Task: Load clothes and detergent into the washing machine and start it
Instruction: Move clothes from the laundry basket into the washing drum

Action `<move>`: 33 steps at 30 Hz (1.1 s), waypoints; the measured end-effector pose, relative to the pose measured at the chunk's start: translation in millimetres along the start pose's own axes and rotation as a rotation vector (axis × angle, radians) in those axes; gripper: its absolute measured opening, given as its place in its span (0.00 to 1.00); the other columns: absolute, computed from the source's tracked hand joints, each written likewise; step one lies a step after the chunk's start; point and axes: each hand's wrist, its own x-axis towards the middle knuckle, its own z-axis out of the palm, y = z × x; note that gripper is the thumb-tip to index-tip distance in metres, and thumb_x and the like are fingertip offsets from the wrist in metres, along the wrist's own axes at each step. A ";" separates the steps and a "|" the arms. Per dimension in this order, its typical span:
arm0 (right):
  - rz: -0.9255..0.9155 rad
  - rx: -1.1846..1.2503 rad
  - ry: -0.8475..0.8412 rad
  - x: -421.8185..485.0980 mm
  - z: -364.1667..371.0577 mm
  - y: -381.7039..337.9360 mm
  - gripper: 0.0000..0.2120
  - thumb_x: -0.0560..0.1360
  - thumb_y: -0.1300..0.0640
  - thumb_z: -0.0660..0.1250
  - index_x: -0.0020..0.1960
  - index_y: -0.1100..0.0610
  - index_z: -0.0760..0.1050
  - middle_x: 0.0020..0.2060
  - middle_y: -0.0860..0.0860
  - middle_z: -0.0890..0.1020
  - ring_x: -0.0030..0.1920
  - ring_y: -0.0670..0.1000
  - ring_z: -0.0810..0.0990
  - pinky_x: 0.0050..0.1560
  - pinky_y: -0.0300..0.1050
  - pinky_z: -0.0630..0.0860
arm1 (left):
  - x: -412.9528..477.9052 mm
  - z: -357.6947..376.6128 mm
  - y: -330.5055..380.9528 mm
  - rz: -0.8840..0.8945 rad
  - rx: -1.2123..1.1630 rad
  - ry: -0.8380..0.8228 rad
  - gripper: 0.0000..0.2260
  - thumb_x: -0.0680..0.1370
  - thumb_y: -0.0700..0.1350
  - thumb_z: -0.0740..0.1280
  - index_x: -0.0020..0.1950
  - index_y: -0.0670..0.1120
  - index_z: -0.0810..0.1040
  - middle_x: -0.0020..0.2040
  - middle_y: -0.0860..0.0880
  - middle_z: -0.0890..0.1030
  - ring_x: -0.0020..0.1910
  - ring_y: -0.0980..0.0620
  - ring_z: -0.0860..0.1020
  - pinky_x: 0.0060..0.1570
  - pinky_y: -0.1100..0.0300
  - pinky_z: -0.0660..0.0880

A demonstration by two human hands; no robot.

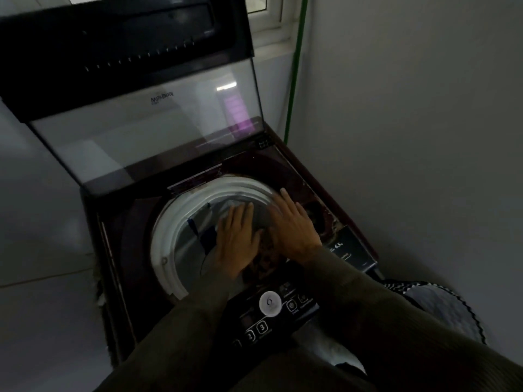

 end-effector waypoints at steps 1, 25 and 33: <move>0.010 -0.011 0.042 -3.6 -5.8 5.8 0.30 0.80 0.46 0.55 0.79 0.53 0.52 0.80 0.53 0.49 0.79 0.54 0.39 0.77 0.62 0.51 | 4.3 -3.6 6.9 0.020 0.001 0.051 0.29 0.79 0.56 0.56 0.76 0.40 0.66 0.75 0.39 0.68 0.75 0.38 0.65 0.71 0.40 0.65; 0.521 0.055 0.116 -200.3 -25.8 220.8 0.38 0.77 0.31 0.38 0.80 0.51 0.43 0.79 0.54 0.40 0.78 0.55 0.35 0.76 0.63 0.48 | 25.1 46.1 279.4 0.380 0.188 -0.039 0.31 0.82 0.63 0.42 0.82 0.49 0.45 0.81 0.44 0.51 0.80 0.45 0.45 0.77 0.38 0.44; 0.634 0.087 0.008 -289.8 13.8 288.6 0.42 0.72 0.31 0.30 0.80 0.52 0.39 0.79 0.55 0.37 0.77 0.56 0.32 0.76 0.64 0.47 | -0.8 102.0 373.3 0.504 0.221 -0.184 0.34 0.80 0.66 0.39 0.82 0.48 0.48 0.81 0.44 0.54 0.80 0.44 0.48 0.77 0.38 0.46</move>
